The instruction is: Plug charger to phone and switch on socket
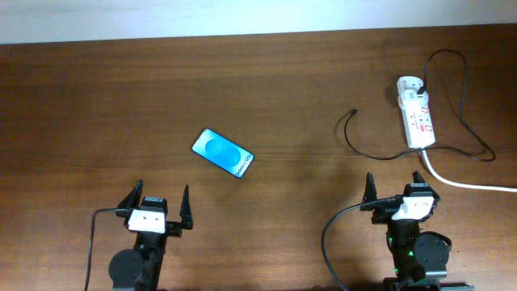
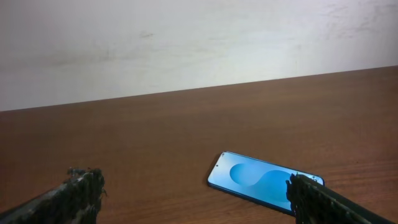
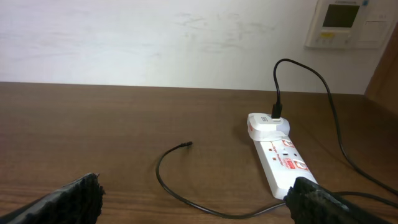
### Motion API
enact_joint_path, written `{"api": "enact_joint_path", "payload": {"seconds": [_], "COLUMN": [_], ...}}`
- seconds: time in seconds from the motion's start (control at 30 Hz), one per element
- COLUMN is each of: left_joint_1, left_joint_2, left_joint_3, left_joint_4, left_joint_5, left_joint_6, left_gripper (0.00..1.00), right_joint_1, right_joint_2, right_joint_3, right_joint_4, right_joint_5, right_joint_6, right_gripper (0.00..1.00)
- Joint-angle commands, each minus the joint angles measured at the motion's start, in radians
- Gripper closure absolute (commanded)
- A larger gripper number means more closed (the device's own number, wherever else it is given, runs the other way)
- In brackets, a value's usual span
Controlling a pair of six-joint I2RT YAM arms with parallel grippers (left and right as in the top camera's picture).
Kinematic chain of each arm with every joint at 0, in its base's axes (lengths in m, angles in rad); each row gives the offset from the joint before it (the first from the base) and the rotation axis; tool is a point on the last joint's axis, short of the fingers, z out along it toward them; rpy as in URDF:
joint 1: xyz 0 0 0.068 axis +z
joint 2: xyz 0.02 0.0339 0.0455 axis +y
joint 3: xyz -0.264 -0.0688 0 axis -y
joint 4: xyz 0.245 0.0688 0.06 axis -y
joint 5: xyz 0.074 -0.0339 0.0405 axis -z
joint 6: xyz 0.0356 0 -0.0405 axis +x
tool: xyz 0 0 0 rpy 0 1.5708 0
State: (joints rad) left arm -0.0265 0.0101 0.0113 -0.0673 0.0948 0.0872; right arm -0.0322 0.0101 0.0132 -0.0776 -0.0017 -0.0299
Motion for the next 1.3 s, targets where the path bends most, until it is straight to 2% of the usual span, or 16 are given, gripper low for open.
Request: {"api": "enact_joint_path", "payload": {"seconds": [0.0, 0.73, 0.87, 0.93, 1.1, 1.27], "left_joint_1": [0.004, 0.004, 0.003, 0.003, 0.003, 0.003], "left_joint_2": [-0.003, -0.003, -0.003, -0.003, -0.003, -0.003], "left_joint_3": [-0.002, -0.002, -0.002, -0.002, -0.001, 0.046], "left_joint_4": [-0.005, -0.005, 0.001, 0.003, 0.003, -0.019], "left_joint_5": [0.014, 0.011, 0.046, 0.109, 0.112, 0.120], "left_joint_6": [0.016, 0.016, 0.015, -0.018, -0.080, -0.203], "left_gripper": [0.01, 0.01, 0.01, 0.01, 0.01, 0.01], "right_joint_1": [-0.008, -0.008, -0.008, -0.008, -0.008, -0.008], "right_joint_2": [-0.004, -0.004, -0.004, -0.004, -0.004, -0.004], "right_joint_3": [-0.008, -0.008, -0.008, -0.008, -0.008, -0.008], "right_joint_4": [-0.003, -0.003, -0.003, -0.003, -0.003, -0.003], "right_joint_5": [0.005, 0.005, 0.005, 0.005, 0.005, 0.005], "right_joint_6": [0.004, 0.004, 0.004, 0.004, 0.004, 0.004], "right_gripper": [0.02, 0.02, 0.01, 0.01, 0.02, 0.02]}}
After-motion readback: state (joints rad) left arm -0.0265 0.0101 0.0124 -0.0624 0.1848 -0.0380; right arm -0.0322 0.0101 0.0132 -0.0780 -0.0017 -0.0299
